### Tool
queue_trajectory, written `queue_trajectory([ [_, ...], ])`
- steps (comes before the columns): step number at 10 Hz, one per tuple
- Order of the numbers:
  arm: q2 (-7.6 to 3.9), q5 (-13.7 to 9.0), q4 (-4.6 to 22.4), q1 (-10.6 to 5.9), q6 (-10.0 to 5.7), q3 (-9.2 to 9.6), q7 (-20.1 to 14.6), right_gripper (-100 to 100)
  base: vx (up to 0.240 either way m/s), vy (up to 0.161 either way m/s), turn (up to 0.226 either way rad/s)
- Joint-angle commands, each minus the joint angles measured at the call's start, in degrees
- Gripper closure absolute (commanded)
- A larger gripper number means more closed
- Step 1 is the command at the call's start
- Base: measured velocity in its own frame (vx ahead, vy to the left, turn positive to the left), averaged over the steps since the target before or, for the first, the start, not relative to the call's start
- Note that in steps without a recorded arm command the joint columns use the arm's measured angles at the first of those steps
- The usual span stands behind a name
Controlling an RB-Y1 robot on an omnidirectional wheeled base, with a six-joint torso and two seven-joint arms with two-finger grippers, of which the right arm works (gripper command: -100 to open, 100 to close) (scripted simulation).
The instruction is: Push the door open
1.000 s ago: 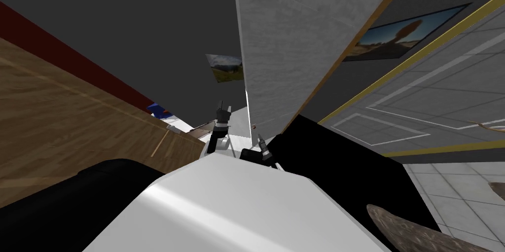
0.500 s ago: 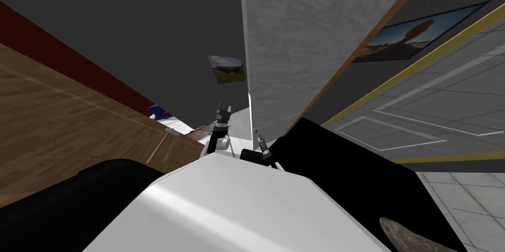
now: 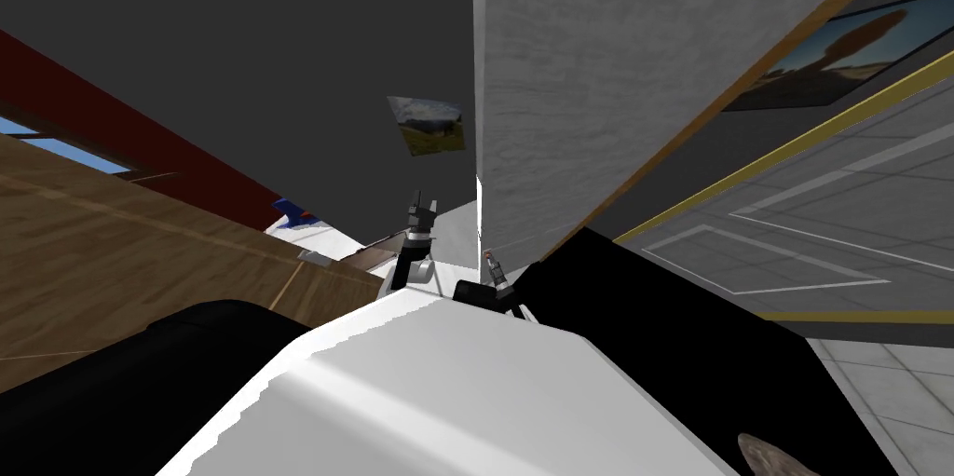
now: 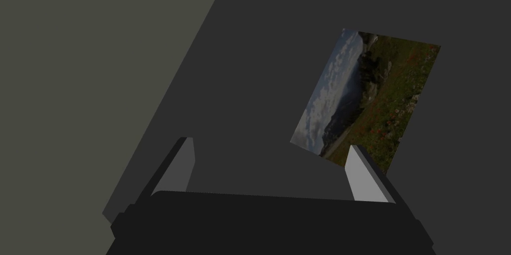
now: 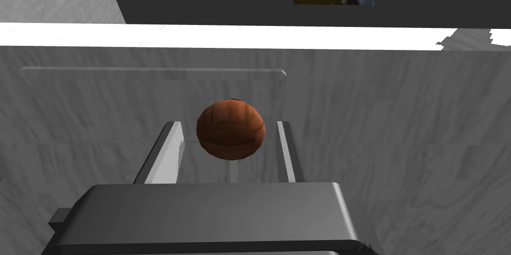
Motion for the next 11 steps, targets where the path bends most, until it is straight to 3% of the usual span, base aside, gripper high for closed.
queue_trajectory([
  [1,-0.03,0.00,0.01,0.03,0.00,0.01,0.00,100,-0.021,-0.017,0.014],
  [5,-0.03,0.00,0.01,0.03,0.00,0.01,0.00,100,-0.013,-0.008,-0.002],
  [6,0.03,-0.22,0.50,-0.11,0.25,-0.82,0.16,100,0.069,0.046,-0.023],
  [11,0.42,-0.94,1.43,-0.94,0.34,-3.50,0.67,100,0.138,0.119,-0.042],
])
